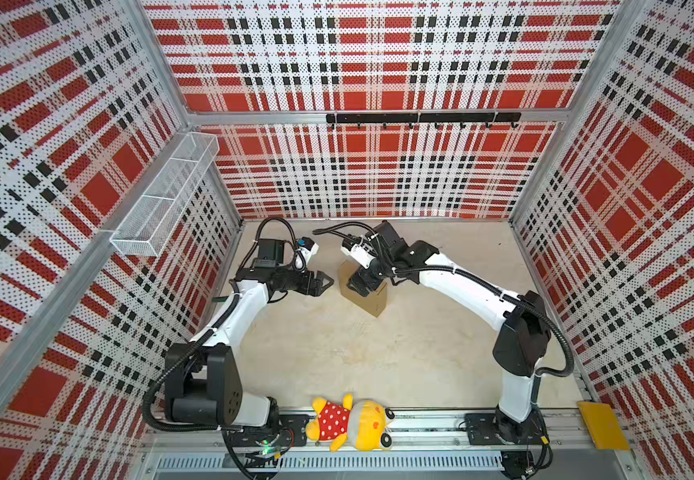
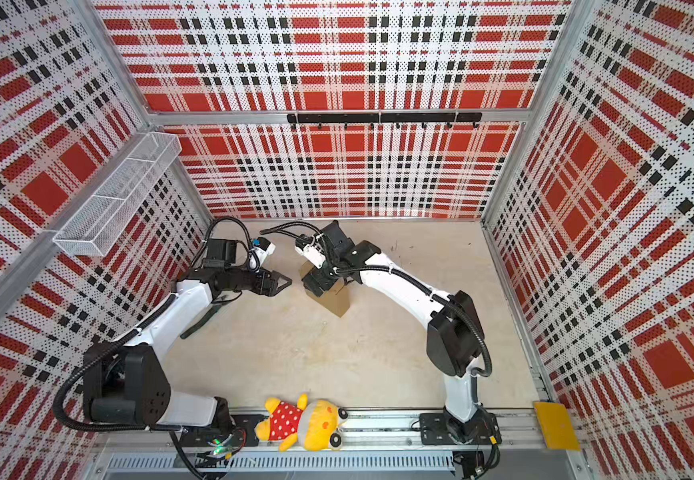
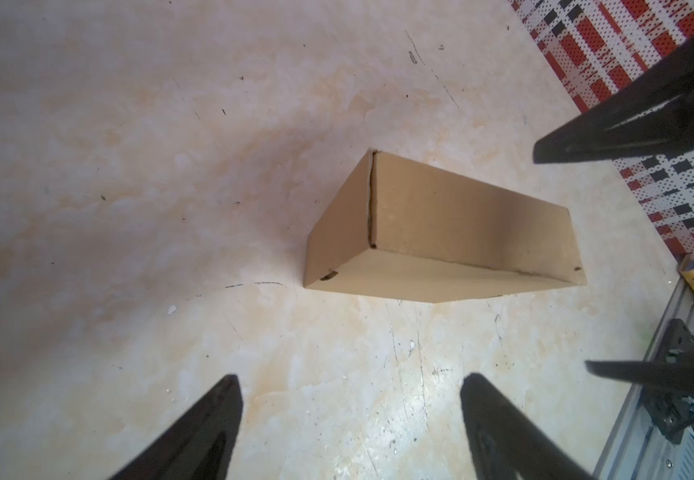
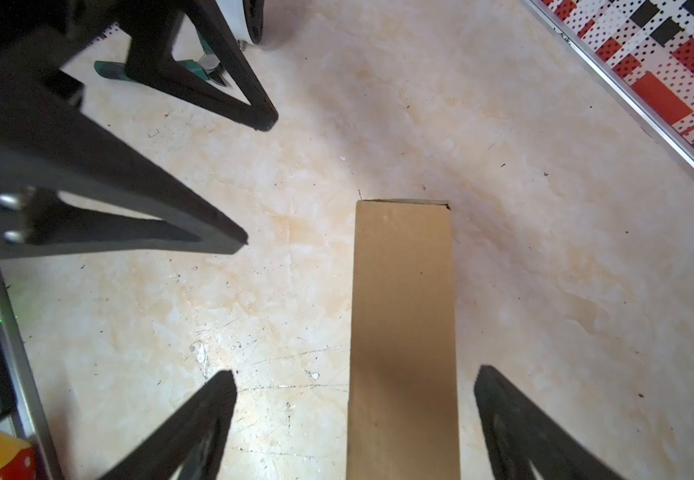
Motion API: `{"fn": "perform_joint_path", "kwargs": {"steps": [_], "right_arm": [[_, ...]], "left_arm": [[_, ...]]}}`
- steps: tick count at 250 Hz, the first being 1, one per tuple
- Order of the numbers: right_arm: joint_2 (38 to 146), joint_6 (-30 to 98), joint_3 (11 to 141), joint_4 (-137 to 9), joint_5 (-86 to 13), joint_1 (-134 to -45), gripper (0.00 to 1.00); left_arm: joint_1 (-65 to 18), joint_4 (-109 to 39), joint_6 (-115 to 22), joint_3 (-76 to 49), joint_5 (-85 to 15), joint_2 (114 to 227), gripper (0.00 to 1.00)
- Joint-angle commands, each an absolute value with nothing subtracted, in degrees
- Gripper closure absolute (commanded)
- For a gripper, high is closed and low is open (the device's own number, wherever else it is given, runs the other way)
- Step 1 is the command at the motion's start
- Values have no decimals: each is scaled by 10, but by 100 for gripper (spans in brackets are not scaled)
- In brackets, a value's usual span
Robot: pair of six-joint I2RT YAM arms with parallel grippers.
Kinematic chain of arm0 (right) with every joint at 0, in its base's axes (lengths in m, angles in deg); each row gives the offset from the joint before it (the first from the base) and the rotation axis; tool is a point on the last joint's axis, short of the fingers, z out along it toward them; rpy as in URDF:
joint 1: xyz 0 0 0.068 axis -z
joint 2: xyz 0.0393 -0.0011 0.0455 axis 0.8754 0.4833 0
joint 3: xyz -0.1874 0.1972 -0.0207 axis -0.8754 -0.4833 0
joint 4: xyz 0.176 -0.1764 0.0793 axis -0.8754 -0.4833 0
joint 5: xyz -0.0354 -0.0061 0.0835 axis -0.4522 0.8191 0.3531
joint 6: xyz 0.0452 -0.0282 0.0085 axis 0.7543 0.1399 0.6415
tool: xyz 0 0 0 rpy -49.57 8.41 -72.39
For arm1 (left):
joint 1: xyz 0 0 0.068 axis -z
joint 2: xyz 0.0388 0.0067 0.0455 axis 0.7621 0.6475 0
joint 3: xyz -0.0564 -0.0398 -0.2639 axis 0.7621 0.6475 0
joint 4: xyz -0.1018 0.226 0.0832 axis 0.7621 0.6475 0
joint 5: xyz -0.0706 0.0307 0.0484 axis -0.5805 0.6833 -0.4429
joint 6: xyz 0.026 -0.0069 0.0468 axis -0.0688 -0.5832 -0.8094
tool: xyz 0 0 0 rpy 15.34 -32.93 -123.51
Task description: Fold the paper box
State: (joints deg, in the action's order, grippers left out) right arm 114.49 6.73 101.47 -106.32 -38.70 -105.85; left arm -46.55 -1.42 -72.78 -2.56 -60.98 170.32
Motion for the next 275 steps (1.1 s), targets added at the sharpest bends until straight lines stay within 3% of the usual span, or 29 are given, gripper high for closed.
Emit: {"fn": "perform_joint_path", "kwargs": {"steps": [1,63,166,275], "right_arm": [[1172,57,1038,-1082,-403,-1056,9],[1203,50,1056,-1091,-424,-1054,16],[1235,31,1103,-1134,-418,-1053,44],[1225,-1,1126,-1155,-423,-1043,54]], "left_arm": [[-476,-43,-730,-21,-602,1685,12],[-492,-51,-728,-18,-595,1680,11],[-498,-66,-719,-17,-598,1685,11],[-516,-85,-705,-10,-602,1682,11]]}}
